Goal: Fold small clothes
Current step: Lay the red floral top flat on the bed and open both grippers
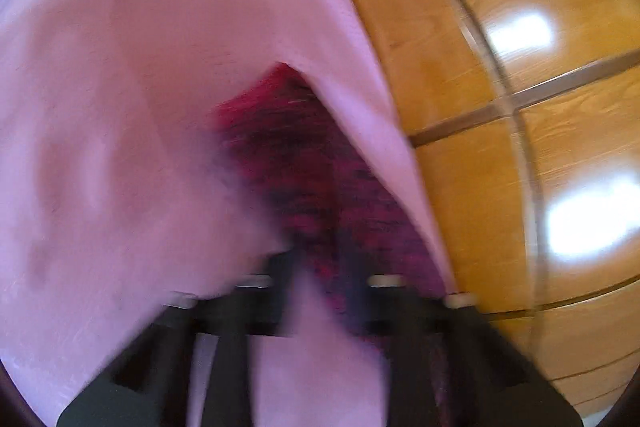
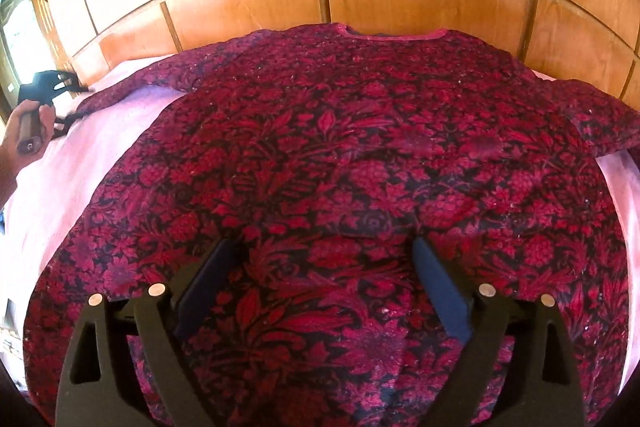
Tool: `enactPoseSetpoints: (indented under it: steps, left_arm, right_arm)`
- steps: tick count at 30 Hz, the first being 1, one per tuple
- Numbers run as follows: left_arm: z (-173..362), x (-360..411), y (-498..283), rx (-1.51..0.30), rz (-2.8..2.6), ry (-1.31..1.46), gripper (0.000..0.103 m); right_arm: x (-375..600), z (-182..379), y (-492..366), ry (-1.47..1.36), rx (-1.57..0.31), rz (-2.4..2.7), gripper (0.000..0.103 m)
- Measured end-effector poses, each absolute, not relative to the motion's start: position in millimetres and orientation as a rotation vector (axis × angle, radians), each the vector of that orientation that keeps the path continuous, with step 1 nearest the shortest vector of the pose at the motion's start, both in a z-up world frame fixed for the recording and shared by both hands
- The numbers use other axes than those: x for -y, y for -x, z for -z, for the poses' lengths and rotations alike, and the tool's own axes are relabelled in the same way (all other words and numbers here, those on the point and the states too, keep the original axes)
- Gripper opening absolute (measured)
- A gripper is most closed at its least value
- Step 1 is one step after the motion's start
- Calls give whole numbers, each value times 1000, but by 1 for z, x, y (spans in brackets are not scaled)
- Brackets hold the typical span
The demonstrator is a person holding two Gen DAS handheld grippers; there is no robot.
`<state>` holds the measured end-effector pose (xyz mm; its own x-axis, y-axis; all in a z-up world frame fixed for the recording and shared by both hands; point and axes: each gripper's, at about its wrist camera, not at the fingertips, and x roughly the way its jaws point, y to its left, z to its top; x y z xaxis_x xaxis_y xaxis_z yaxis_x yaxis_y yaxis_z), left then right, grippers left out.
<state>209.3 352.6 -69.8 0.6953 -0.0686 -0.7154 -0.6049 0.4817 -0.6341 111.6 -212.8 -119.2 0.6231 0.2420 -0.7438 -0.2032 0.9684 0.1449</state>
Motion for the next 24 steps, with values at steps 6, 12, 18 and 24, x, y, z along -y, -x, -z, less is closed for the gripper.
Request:
enactPoseSetpoints:
  steps: [6, 12, 18, 24]
  left_arm:
    - [56, -350, -160, -676, -417, 877, 8]
    - [56, -338, -158, -750, -467, 753, 11]
    - [8, -266, -147, -669, -335, 642, 61]
    - [-4, -131, -131, -702, 18, 490, 61]
  right_arm:
    - [210, 120, -113, -49, -864, -253, 92]
    - [209, 122, -115, -47, -870, -258, 94]
    - [210, 121, -116, -60, -869, -266, 95]
    - [256, 101, -116, -302, -868, -313, 80]
